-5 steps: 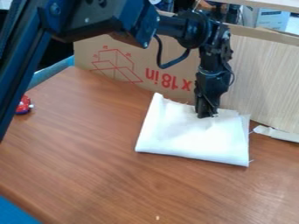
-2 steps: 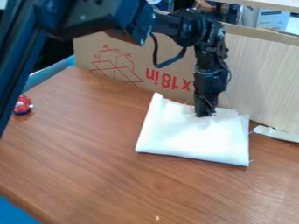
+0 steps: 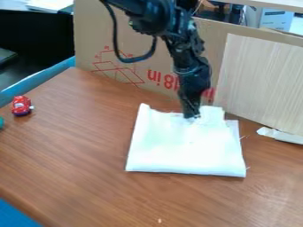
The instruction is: Unfold the cloth from top to bottom
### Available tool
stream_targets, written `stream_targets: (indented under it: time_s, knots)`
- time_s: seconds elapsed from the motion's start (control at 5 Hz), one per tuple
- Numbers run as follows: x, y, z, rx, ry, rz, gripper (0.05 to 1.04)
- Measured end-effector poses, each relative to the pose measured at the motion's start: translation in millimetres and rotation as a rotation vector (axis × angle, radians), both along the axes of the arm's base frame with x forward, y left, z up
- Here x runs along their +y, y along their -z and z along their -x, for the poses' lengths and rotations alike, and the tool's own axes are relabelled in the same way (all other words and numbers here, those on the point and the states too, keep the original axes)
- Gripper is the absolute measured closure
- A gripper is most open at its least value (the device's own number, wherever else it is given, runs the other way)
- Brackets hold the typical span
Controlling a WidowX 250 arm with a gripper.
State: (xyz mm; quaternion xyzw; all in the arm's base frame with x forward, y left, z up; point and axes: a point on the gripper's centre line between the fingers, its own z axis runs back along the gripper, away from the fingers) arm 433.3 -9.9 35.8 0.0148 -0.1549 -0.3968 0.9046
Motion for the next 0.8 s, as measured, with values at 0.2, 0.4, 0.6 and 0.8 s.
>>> stream_targets:
  time_s: [0.2,0.4,0.6,0.8]
  knots:
    - [0.7,-13.4,20.2,-0.061,0.030,0.049,1.032]
    - [6.6,-22.8,49.4,-0.099,0.062,0.076,1.032]
    - [9.3,-31.0,85.3,-0.135,0.106,0.091,1.032]
    - [8.0,-36.1,121.0,-0.168,0.158,0.097,1.033]
